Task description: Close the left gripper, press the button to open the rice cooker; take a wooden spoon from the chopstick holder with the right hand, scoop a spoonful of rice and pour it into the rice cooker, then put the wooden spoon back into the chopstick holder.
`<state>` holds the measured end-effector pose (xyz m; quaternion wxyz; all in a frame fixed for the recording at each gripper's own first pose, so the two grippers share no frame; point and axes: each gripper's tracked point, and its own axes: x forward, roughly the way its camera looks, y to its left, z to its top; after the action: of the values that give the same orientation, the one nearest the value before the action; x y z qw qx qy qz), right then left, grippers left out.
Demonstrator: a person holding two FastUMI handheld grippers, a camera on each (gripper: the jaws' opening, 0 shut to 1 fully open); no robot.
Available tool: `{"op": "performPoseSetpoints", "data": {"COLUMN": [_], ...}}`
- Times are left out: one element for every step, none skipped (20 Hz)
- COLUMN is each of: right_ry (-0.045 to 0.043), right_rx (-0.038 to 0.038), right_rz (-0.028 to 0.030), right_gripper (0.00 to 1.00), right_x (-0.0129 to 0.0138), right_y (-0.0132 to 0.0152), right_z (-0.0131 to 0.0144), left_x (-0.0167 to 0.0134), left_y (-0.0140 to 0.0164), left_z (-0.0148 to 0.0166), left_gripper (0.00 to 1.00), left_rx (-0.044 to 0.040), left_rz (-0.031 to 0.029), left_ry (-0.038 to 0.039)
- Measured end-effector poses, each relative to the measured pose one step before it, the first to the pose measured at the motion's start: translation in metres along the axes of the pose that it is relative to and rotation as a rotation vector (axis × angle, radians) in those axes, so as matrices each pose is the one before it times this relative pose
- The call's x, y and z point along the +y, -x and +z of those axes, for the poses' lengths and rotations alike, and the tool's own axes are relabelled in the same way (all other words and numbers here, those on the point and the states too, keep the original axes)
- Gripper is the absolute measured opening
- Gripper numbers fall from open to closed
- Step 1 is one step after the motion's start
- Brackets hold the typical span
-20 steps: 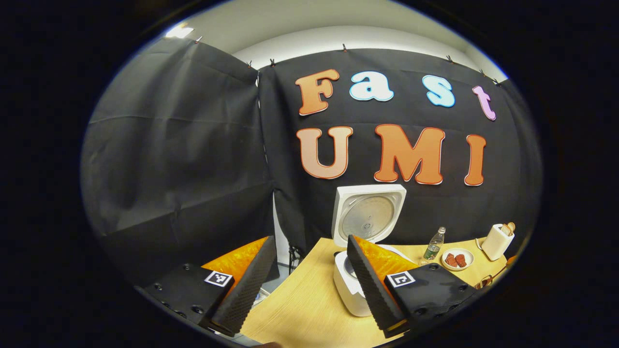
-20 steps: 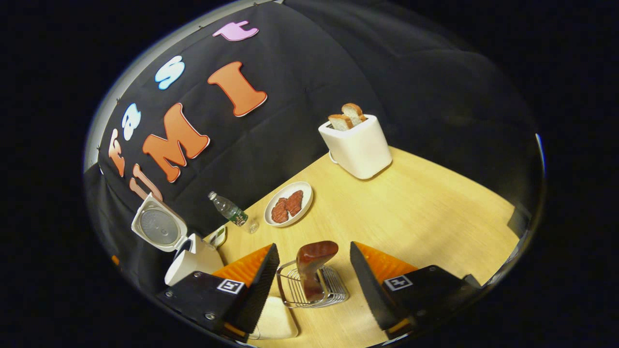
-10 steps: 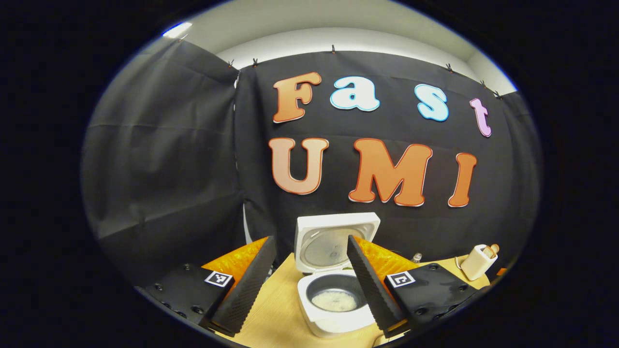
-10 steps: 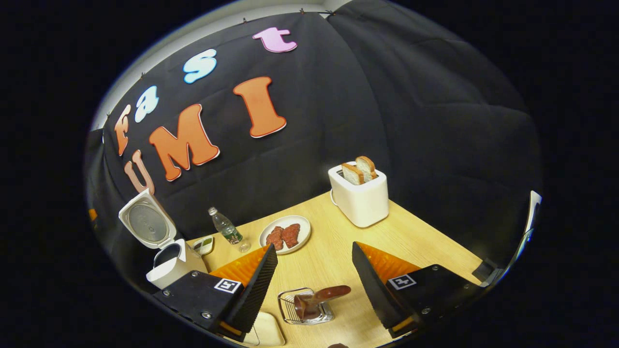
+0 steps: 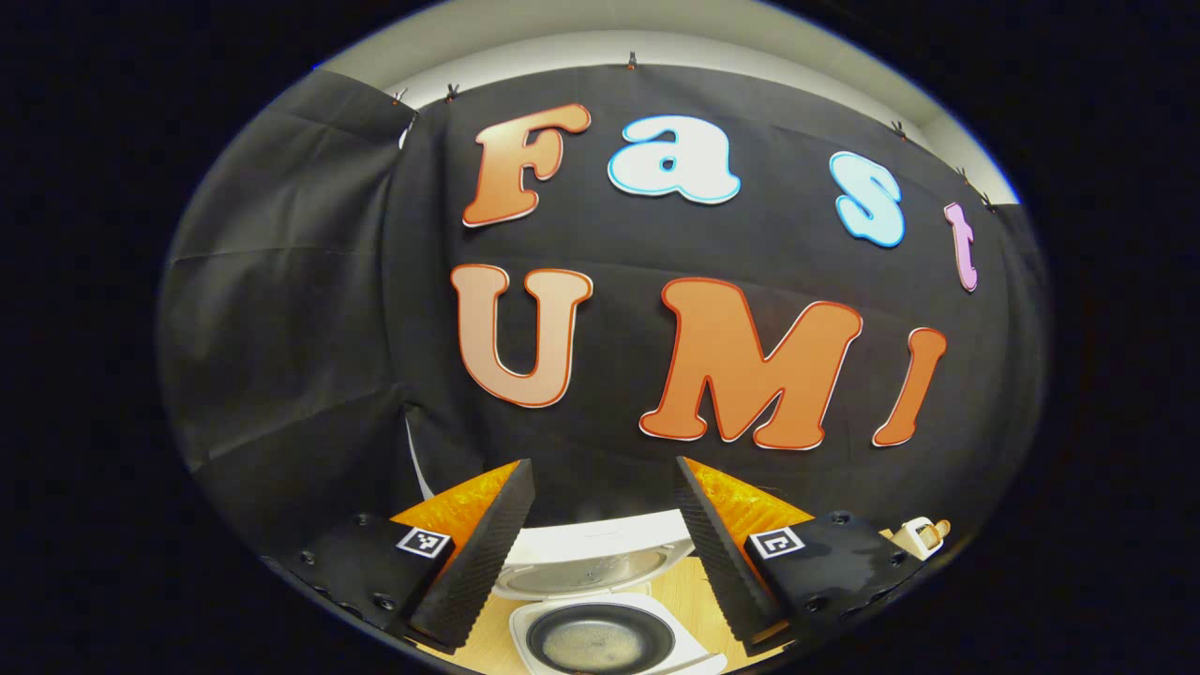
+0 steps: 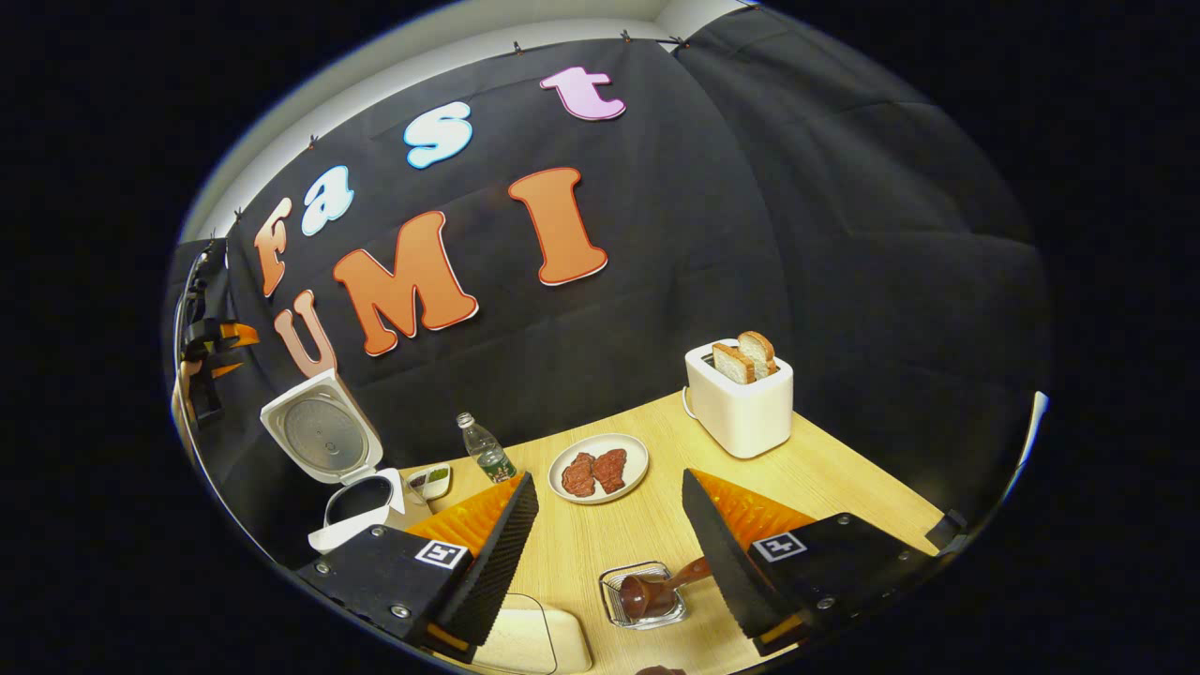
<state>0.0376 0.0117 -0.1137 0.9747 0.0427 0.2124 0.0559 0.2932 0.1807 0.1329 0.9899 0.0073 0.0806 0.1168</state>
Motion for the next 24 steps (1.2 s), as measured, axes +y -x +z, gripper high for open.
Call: {"op": "performPoseSetpoints", "data": {"right_ry": [-0.00394, -0.00499, -0.00604, -0.00788, -0.00874, -0.00443, -0.00127, 0.00026, 0.00473, 0.01011, 0.01003, 0.00566, -0.00001, -0.00295, -0.00027, 0.00179, 0.00251, 0.00253, 0.00223, 0.0042, 0.0059, 0.00455, 0.00408, 0.00005], "right_rx": [0.00052, -0.00026, 0.00049, 0.0011, -0.00218, -0.00377, -0.00247, -0.00235, -0.00668, -0.00663, -0.00197, 0.00131, 0.00243, 0.00078, -0.00234, -0.00428, -0.00145, 0.00454, 0.0074, 0.00905, 0.00653, 0.00495, 0.00501, 0.00678], "right_rz": [0.00008, -0.00217, -0.00299, -0.00227, -0.00071, -0.00132, -0.00211, -0.00272, -0.00021, -0.00823, -0.00748, 0.00162, 0.00842, 0.00786, 0.01146, 0.01108, 0.01558, 0.02072, 0.01756, 0.01367, 0.01311, 0.01177, 0.01479, 0.01199], "right_gripper": [0.95, 0.95, 0.95, 0.95, 0.95, 0.95, 0.95, 0.95, 0.95, 0.95, 0.94, 0.95, 0.94, 0.94, 0.95, 0.95, 0.95, 0.95, 0.95, 0.95, 0.95, 0.95, 0.95, 0.95], "right_x": [0.00049, 0.00003, -0.00107, -0.00013, -0.00002, 0.0, -0.0011, -0.00024, 0.00041, -0.0008, -0.00159, 0.00215, 0.00299, 0.00295, 0.00262, 0.00348, 0.00466, 0.00555, 0.00398, 0.00249, -0.00011, 0.00135, 0.00408, 0.00248], "right_y": [0.00226, 0.00137, -0.00034, 0.00029, 0.00058, 0.00059, 0.00092, 0.00058, 0.00048, 0.00047, -0.0004, -0.00001, 0.00154, 0.0014, -0.00019, -0.00017, -0.00187, -0.0003, -0.00057, 0.00055, 0.00486, 0.0012, -0.00146, 0.00024], "right_z": [0.00003, 0.00087, 0.00093, 0.00107, 0.00129, 0.00198, 0.00111, 0.00079, 0.00132, 0.0011, -0.00004, 0.00016, 0.00177, 0.00129, 0.00229, 0.00256, 0.00118, -0.00038, -0.00175, -0.00266, -0.00395, -0.00134, -0.00162, -0.00013], "left_x": [0.00116, 0.00095, 0.00195, 0.00275, 0.00305, 0.00195, 0.00122, 0.00193, 0.00077, -0.0013, -0.00139, -0.00089, 0.00199, 0.00345, -0.00273, -0.00271, -0.00072, -0.00132, -0.00232, -0.00378, -0.00481, -0.00307, -0.00357, -0.00394], "left_y": [-0.01932, -0.01512, -0.01376, -0.01287, -0.01064, -0.012, -0.00875, -0.00745, -0.00387, -0.00301, -0.00041, -0.00054, -0.00042, 0.00279, 0.00059, 0.00374, 0.00493, 0.00788, 0.00998, 0.00873, 0.00696, 0.00722, 0.00992, 0.00813], "left_z": [-0.00544, -0.0063, -0.00648, -0.00856, -0.00964, -0.00569, -0.00638, -0.00896, -0.00951, -0.00863, -0.01055, -0.00554, -0.00211, 0.00021, -0.00085, -0.0036, -0.00424, -0.0069, -0.00695, -0.008, -0.01023, -0.01248, -0.0123, -0.01679], "left_gripper": [1.0, 1.0, 1.0, 1.0, 1.0, 1.0, 1.0, 1.0, 1.0, 1.0, 1.0, 1.0, 1.0, 1.0, 1.0, 1.0, 1.0, 1.0, 1.0, 1.0, 1.0, 1.0, 1.0, 1.0], "left_rx": [0.02933, 0.03185, 0.02396, 0.02761, 0.02268, 0.01917, 0.01489, 0.01791, 0.02701, 0.02653, 0.02334, 0.00955, 0.00679, -0.01504, 0.00248, 0.01384, 0.00404, 0.01233, 0.00633, 0.01177, 0.01231, 0.01336, -0.00137, 0.00637], "left_rz": [0.00397, 0.00577, 0.00943, 0.01133, 0.00282, -0.00071, -0.00425, 0.00463, -0.00018, -0.00506, -0.00399, 0.0003, 0.01209, 0.0134, -0.0053, -0.00819, -0.00452, -0.00561, -0.01249, -0.01422, -0.01614, -0.00348, -0.00821, -0.00424], "left_ry": [-0.00162, 0.00557, 0.00002, -0.00728, -0.01379, -0.01739, -0.0016, 0.01387, 0.0195, 0.02354, 0.02072, 0.00621, -0.01373, -0.02594, -0.00055, 0.0183, 0.00611, -0.00614, -0.00416, 0.01244, 0.00748, 0.00304, -0.01009, -0.00672]}}
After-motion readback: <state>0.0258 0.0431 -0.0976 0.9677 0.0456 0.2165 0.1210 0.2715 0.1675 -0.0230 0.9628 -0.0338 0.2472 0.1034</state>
